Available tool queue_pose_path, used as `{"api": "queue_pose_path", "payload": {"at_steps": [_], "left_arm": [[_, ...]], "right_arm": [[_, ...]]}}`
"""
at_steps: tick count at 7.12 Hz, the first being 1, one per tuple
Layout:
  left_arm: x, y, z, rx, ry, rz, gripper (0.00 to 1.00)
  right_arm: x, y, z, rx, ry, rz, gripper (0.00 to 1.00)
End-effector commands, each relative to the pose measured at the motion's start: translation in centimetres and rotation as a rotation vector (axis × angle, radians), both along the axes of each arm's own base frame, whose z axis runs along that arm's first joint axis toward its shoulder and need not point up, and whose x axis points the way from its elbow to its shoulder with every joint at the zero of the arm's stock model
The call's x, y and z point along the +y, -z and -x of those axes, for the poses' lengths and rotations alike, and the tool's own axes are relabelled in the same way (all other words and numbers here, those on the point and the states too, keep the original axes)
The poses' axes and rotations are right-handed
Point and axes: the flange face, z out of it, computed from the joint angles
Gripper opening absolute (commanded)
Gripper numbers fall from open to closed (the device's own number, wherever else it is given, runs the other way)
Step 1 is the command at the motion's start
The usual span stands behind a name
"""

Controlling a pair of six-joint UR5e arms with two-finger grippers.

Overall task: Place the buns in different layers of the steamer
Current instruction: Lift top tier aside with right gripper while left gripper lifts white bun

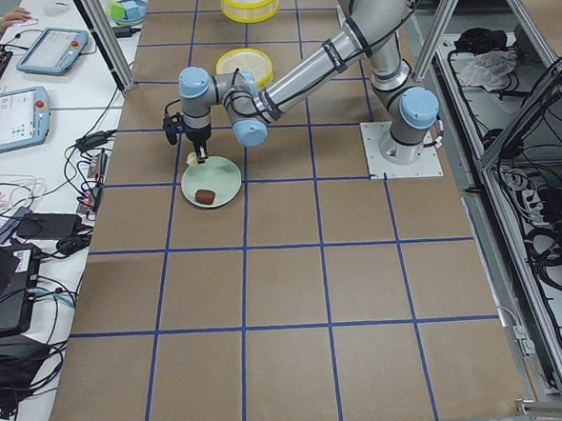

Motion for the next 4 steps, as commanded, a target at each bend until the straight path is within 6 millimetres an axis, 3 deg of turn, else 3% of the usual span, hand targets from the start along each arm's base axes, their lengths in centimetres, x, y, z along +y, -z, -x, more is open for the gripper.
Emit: {"api": "queue_pose_path", "payload": {"at_steps": [1, 3, 4], "left_arm": [[0.8, -2.5, 10.4, 0.034, -0.033, 0.040, 0.00], [3.0, -2.3, 20.5, 0.091, -0.060, 0.032, 0.00], [4.0, -2.6, 24.0, 0.130, -0.037, 0.030, 0.00]], "right_arm": [[0.2, 0.2, 0.8, 0.019, -0.003, -0.021, 0.00], [0.4, -0.4, 0.8, 0.021, -0.001, -0.008, 0.00], [0.4, -0.3, 0.8, 0.017, 0.001, -0.009, 0.00]]}}
